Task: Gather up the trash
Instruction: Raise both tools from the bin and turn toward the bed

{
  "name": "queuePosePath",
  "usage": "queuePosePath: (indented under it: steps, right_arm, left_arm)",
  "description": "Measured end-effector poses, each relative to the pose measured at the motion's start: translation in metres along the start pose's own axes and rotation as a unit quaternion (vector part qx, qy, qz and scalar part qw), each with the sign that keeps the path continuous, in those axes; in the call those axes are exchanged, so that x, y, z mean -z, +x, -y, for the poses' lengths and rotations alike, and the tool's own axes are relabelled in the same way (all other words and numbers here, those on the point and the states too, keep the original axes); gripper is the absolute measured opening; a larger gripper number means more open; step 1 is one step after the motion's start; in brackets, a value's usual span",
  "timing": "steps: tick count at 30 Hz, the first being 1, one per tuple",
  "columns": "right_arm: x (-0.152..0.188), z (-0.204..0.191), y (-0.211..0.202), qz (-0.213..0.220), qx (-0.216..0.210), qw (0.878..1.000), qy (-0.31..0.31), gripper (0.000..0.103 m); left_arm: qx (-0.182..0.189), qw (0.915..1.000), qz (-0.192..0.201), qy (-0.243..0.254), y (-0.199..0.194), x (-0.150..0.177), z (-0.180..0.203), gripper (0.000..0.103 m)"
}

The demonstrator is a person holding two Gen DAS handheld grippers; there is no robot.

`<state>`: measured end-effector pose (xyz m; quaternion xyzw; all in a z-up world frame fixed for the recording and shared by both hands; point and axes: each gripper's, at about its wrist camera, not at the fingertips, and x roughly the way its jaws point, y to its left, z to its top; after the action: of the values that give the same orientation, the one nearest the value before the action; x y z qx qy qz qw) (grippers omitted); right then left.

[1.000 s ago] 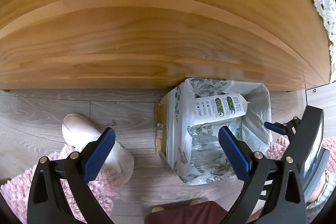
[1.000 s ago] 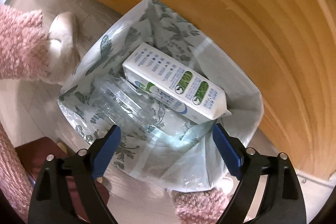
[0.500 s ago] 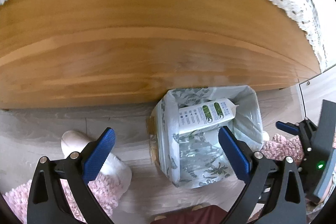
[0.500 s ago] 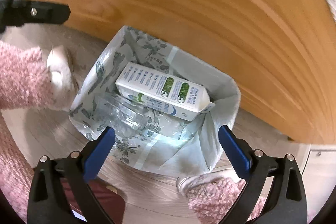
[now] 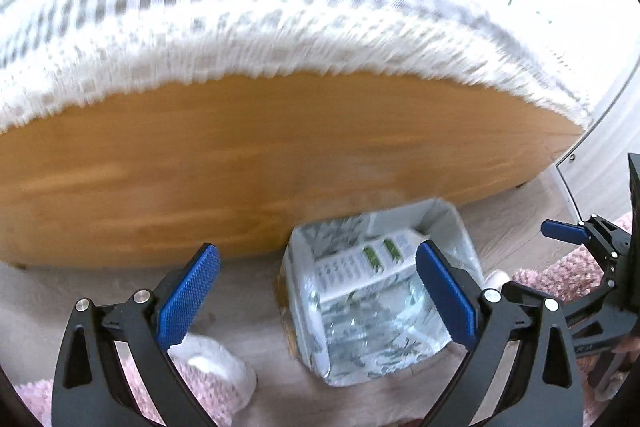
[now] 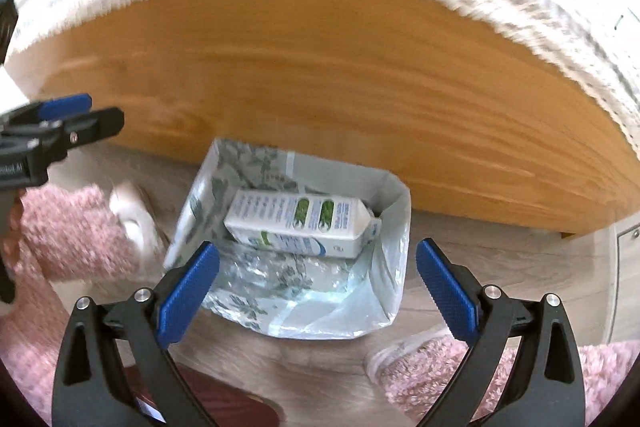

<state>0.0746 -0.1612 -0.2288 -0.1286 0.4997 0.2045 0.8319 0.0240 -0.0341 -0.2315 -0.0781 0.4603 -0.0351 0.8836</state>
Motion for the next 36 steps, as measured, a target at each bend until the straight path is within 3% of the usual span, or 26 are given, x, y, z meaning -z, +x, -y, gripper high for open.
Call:
queuePosePath:
  steps: [12, 19, 27, 33, 36]
  right_arm:
    - [-0.014, 0.034, -0.073, 0.128, -0.003, 0.990, 0.053, 0.094]
    - [-0.010, 0.044, -0.119, 0.169, 0.033, 0.985, 0.016, 0.095]
    - [0.010, 0.050, -0.110, 0.218, 0.035, 0.974, 0.054, 0.095]
    - [-0.003, 0.042, -0.107, 0.256, 0.042, 0.965, 0.045, 0.095]
    - [-0.009, 0.040, -0.111, 0.281, 0.067, 0.956, 0.044, 0.095]
  left_arm:
    - [0.029, 0.9949, 0.093, 0.026, -0.055, -0.019, 0.020, 0.095]
    - [0.044, 0.9909, 0.123, 0.032, -0.087, -0.023, 0.028, 0.095]
    - [0.035, 0.9890, 0.140, 0.033, -0.084, -0.016, 0.028, 0.095]
    - [0.048, 0.9883, 0.138, 0.044, -0.079, -0.014, 0.034, 0.095]
    - [0.057, 0.9861, 0.148, 0.050, -0.080, -0.017, 0.038, 0.095]
